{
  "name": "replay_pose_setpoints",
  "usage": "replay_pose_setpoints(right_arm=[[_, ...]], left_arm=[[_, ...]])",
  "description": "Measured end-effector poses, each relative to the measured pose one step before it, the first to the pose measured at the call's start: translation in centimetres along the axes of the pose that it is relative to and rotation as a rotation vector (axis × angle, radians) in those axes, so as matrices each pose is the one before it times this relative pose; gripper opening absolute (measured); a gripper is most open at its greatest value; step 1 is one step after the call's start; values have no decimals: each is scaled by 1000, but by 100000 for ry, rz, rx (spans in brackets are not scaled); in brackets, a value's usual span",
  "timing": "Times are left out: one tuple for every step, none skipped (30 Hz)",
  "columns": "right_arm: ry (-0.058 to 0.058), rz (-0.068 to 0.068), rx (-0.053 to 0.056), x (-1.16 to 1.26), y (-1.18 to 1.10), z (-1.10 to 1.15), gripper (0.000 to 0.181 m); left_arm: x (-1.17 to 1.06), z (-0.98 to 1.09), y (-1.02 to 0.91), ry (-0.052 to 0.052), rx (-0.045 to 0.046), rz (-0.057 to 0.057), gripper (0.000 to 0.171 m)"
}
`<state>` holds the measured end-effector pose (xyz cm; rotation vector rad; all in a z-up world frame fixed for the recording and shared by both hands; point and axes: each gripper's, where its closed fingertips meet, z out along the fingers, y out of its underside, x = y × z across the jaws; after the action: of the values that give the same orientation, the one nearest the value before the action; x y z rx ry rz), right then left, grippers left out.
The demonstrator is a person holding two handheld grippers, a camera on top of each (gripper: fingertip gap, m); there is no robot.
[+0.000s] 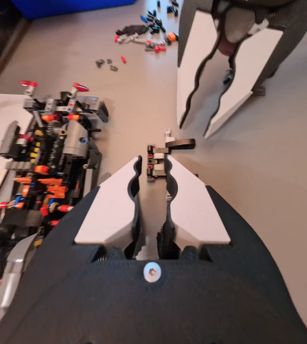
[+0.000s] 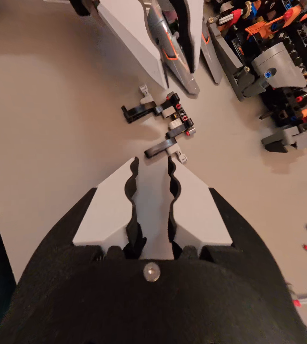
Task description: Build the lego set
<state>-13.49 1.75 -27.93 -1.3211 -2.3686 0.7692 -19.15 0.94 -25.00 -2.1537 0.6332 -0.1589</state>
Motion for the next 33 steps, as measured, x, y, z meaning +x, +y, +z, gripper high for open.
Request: replay_pose_setpoints(right_arm=[[-151, 2683, 367, 10, -281, 261, 30], [1301, 1332, -338, 181, -158, 267, 28], [1251, 574, -1419, 172, 25, 301, 28], [495, 743, -1164, 80, -6, 285, 27], [-161, 746, -207, -7, -120, 261, 24], [142, 104, -708, -1, -20, 265, 22], [915, -979, -1336, 107, 101, 241, 20], [1005, -1526, -1175, 97, 102, 169, 18], [652, -1119, -468, 76, 31, 68, 16], [-89, -1383, -233, -9, 16, -11, 15], [-253, -2152, -377, -10, 71, -35, 12], [132, -1965, -525, 82, 111, -67, 10], [-274, -1379, -373, 42, 92, -53, 9], [-305, -1131, -96, 43, 73, -31, 8], [266, -863, -30, 104, 63, -27, 8], [193, -363, -150, 113, 76, -62, 10], [-90, -24, 55, 68, 56, -98, 12], [218, 284, 439, 107, -17, -139, 13], [226, 438, 498, 113, -39, -150, 15], [-250, 238, 389, 10, -50, -135, 16], [-193, 85, 278, -6, -57, -97, 17], [-78, 30, 156, -7, -59, -48, 17], [-438, -156, 37, -94, -47, 13, 18], [-486, -220, -101, -115, -29, 62, 18], [-336, -122, -327, -83, 7, 116, 18], [-185, -175, -454, -63, 28, 140, 17], [-3, -292, -460, -33, 57, 144, 16], [53, -279, -369, -9, 49, 138, 14], [84, -172, 206, 2, -33, 97, 11], [-37, 128, 469, 0, -71, 72, 10], [-149, 193, 425, 17, -73, 55, 9], [-135, 49, 431, 13, -54, 41, 8], [-10, -133, 275, 30, -35, 19, 8]], left_arm=[[-512, -343, -203, -2302, 1405, -433, 22], [-478, -266, -127, -2044, 873, -710, 22], [-615, -164, -2, -3039, 220, -498, 21], [-744, -117, 106, -4142, -432, 69, 20], [-459, -76, 116, -2346, -280, 135, 19], [-113, -59, 15, -248, 421, -208, 20], [-67, -80, -84, -100, 932, -233, 20], [-146, -28, -60, -745, 460, -126, 20], [-199, -7, 32, -1223, -275, 165, 19], [-104, 4, 53, -843, -488, 535, 19], [-23, -2, 11, -454, -201, 543, 19], [-17, 10, -1, -358, -92, 336, 19], [-42, 12, -46, -574, 54, 461, 19], [48, 15, -32, 8, 13, 367, 19], [-8, 5, 0, -183, -147, 218, 19], [-85, -4, 18, -571, -191, 152, 19], [-47, -36, -7, -183, 33, -79, 19], [-63, -58, -34, -167, 301, -133, 19], [-98, -51, -29, -456, 290, -44, 19], [-105, -41, -26, -459, 200, -57, 19], [-41, -31, -14, -22, 163, -237, 19], [-4, 5, -27, 116, 244, -267, 19], [-42, 15, -19, -239, 102, 69, 19], [-35, 39, 11, -359, -117, 254, 19], [5, 31, 9, -73, -131, 98, 19], [18, 35, 20, 36, -126, 31, 19], [-14, 38, 33, -192, -194, 197, 19], [-29, 31, 45, -324, -308, 284, 19], [-59, 19, 3, -463, -86, 119, 19], [-12, -7, -35, -86, 198, -153, 19], [-26, -7, -22, -69, 101, -104, 19], [-52, 4, 28, -382, -115, 185, 19], [-59, 20, 69, -386, -400, 209, 19]])
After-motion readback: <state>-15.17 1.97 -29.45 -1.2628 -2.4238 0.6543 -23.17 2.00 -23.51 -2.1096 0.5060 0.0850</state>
